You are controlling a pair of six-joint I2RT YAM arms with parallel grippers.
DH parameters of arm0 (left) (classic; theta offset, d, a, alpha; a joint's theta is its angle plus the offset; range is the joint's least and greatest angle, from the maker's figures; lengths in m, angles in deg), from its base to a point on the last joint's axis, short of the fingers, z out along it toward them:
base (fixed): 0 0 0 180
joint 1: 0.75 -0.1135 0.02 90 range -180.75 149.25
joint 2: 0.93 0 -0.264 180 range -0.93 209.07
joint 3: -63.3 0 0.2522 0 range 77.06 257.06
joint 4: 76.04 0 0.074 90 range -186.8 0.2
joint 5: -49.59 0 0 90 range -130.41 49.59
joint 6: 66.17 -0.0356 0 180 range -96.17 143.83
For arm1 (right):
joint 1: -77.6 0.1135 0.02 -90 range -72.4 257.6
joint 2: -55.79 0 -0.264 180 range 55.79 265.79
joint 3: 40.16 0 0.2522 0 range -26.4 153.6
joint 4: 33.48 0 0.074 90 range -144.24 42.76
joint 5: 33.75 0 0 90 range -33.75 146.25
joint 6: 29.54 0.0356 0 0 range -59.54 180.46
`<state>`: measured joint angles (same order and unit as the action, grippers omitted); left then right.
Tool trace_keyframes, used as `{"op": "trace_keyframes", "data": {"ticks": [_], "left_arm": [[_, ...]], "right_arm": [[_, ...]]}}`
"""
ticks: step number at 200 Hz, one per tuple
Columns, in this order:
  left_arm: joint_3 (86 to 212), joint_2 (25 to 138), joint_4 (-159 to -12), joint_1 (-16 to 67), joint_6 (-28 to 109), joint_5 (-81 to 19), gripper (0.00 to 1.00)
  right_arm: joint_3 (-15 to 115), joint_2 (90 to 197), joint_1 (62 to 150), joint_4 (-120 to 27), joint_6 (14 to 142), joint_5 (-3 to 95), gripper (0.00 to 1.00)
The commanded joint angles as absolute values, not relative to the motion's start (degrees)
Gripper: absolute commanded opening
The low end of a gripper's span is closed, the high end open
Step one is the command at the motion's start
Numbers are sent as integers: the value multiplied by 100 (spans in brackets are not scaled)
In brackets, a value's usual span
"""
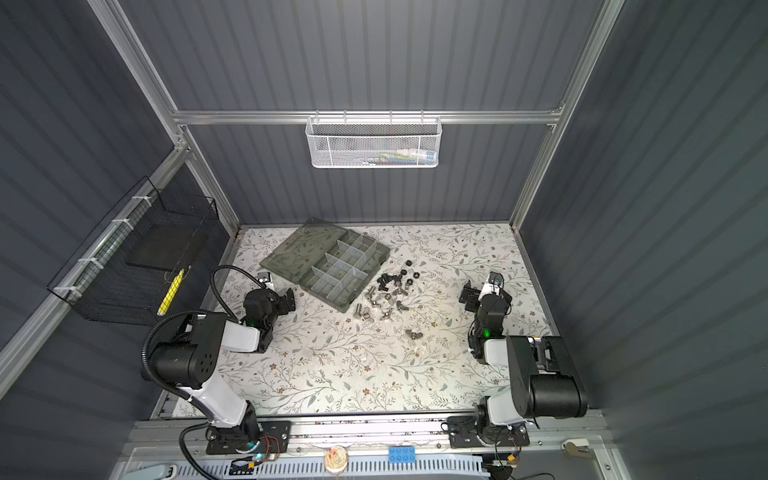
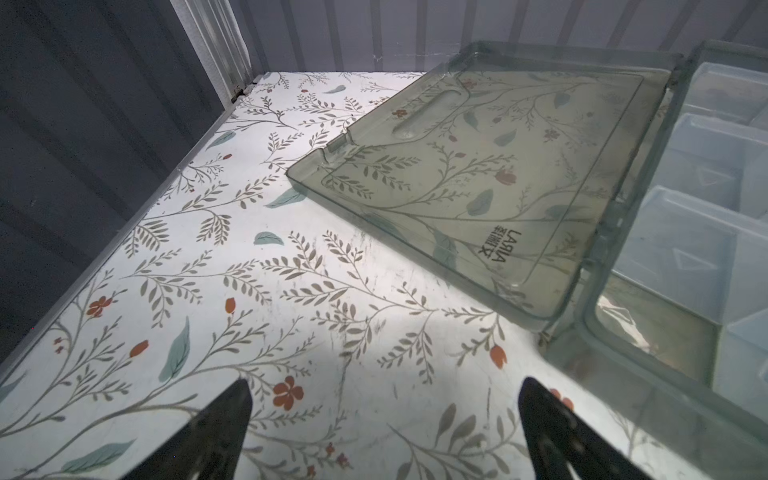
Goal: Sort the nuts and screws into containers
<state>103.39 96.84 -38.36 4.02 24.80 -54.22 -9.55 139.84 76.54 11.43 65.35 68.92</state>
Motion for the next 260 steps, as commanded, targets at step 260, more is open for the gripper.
{"op": "trace_keyframes", "data": {"ticks": [260], "left_arm": [[10386, 9725, -3737, 365, 2358, -5373, 100]], "right_arm": [[-1008, 13934, 7818, 1411, 6431, 7386, 99]]}}
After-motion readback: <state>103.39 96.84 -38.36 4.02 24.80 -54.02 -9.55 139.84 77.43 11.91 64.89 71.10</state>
